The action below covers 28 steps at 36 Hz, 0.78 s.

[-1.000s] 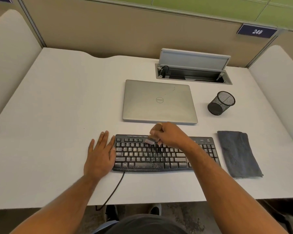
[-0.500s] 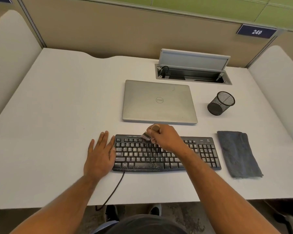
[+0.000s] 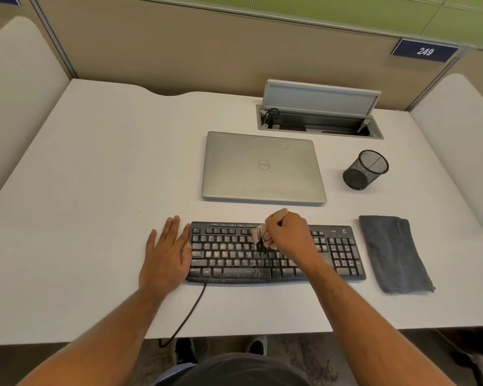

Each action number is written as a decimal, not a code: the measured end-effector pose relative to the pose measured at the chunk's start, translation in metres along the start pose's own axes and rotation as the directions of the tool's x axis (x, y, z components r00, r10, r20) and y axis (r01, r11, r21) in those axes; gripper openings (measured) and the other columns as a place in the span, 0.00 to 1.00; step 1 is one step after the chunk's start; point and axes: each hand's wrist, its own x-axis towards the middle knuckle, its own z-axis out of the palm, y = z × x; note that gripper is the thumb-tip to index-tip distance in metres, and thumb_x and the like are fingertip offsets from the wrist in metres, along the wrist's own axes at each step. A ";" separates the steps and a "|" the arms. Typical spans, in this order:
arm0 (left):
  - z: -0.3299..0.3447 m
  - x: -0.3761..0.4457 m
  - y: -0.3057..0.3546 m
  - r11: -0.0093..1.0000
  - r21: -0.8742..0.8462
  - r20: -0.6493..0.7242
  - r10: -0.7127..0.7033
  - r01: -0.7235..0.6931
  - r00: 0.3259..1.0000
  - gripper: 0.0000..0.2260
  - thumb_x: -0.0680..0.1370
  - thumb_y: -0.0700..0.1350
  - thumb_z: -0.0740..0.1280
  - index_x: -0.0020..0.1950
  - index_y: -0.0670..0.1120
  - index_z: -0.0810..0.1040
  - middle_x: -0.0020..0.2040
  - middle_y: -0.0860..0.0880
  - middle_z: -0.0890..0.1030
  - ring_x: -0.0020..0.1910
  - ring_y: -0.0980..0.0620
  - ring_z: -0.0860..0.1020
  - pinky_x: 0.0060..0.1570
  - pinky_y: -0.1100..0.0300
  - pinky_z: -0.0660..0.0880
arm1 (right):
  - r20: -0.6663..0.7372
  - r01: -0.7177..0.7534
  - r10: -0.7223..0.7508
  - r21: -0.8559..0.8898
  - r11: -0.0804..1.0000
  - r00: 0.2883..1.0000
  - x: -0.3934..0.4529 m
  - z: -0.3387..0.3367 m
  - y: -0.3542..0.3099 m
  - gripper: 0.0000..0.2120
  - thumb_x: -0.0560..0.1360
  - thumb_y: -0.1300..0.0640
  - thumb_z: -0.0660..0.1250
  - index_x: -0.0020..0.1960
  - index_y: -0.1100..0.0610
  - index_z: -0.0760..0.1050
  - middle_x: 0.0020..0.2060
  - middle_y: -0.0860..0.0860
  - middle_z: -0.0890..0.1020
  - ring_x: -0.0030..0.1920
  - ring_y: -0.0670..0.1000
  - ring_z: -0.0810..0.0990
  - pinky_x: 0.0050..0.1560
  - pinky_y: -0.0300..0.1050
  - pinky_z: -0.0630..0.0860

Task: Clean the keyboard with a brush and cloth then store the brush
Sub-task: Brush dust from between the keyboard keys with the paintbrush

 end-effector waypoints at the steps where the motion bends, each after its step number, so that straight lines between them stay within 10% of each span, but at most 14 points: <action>1: 0.000 0.000 0.000 1.000 0.000 -0.001 0.000 0.000 1.000 0.29 0.83 0.56 0.40 0.83 0.51 0.57 0.84 0.49 0.53 0.83 0.53 0.47 0.80 0.43 0.49 | 0.027 -0.014 0.015 -0.013 1.000 1.000 0.000 0.000 0.001 0.16 0.84 0.58 0.61 0.43 0.61 0.83 0.33 0.54 0.86 0.33 0.51 0.87 0.44 0.53 0.87; 28: 0.002 0.000 -0.001 1.000 -0.012 -0.015 0.007 -0.007 1.000 0.28 0.83 0.55 0.41 0.83 0.50 0.59 0.83 0.49 0.54 0.83 0.52 0.48 0.80 0.43 0.50 | 0.133 0.033 -0.018 -0.114 0.993 0.991 -0.001 0.007 -0.010 0.16 0.85 0.55 0.61 0.46 0.60 0.82 0.35 0.52 0.87 0.34 0.49 0.87 0.46 0.50 0.87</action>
